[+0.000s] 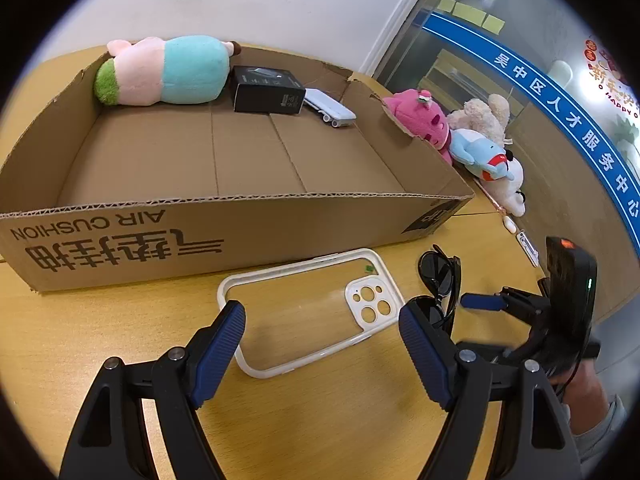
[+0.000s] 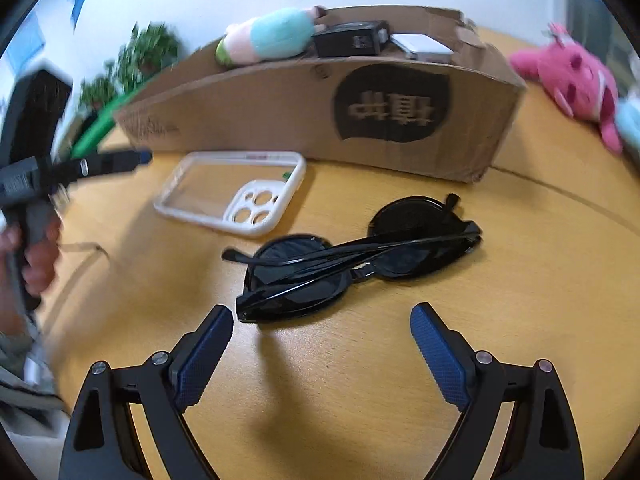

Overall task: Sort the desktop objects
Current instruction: 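Close both grippers on the folded black sunglasses and lift them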

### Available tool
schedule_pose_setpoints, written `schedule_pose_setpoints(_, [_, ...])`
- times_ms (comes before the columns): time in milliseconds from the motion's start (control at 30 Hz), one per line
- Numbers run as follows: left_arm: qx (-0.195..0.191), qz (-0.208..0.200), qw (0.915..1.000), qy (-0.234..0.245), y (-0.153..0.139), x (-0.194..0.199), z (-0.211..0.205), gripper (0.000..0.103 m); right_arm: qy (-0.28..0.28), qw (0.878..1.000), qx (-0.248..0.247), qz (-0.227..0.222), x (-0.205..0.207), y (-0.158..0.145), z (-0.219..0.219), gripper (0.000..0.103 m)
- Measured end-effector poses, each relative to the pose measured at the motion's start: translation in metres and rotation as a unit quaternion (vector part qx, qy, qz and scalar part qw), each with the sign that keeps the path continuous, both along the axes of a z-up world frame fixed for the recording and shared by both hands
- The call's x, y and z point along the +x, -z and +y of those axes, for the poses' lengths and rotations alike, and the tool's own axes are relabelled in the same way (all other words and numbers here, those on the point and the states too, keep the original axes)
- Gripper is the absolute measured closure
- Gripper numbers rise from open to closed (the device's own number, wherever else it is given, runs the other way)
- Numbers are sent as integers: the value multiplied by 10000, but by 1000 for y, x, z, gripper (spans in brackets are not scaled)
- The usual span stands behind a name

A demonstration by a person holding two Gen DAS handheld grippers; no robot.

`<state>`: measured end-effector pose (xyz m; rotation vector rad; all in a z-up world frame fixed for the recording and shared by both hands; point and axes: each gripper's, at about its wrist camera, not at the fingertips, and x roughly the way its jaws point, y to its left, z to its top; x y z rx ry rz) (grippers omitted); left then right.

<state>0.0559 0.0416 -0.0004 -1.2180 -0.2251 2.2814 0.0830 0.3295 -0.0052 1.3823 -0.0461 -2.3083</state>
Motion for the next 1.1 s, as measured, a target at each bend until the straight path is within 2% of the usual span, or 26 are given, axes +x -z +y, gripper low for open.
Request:
schedule_pose_setpoints(167, [5, -18, 9999, 114, 2, -2, 7, 24, 675, 9917, -1073, -207, -17, -5, 28, 12])
schedule_pose_setpoints(267, [-22, -28, 9998, 202, 2, -1, 11, 24, 1113, 9834, -1392, -331, -29, 1, 35, 14])
schedule_pose_setpoints(300, [-32, -13, 9998, 219, 1, 0, 12, 24, 1214, 9826, -1361, -348, -33, 4, 34, 21])
schedule_pose_setpoints(333, [-36, 3, 9997, 230, 1, 0, 12, 24, 1253, 9832, -1274, -359, -35, 7, 30, 36])
schedule_pose_setpoints(433, [-1, -9, 9998, 223, 1, 0, 11, 24, 1241, 9861, -1063, -302, -39, 9, 22, 60])
schedule_pose_setpoints(567, [48, -94, 9996, 272, 4, -3, 15, 24, 1183, 9882, -938, -258, -41, 10, 15, 67])
schedule_pose_setpoints(633, [83, -127, 9992, 372, 4, -5, 21, 24, 1138, 9883, -977, -283, -38, 12, 14, 80])
schedule_pose_setpoints(733, [252, -256, 9975, 615, 6, -10, 34, 24, 1124, 9885, -976, -249, -29, 12, 12, 81])
schedule_pose_setpoints(800, [413, -414, 9949, 825, 9, -15, 45, 24, 1113, 9878, -1058, -263, -26, 15, 9, 92])
schedule_pose_setpoints(967, [808, -895, 9854, 1201, 22, -26, 77, 26, 1080, 9876, -1112, -232, -20, 17, 4, 93])
schedule_pose_setpoints(1100, [951, -1067, 9795, 1416, 28, -27, 96, 38, 1054, 9871, -1181, -224, -17, 19, 0, 93])
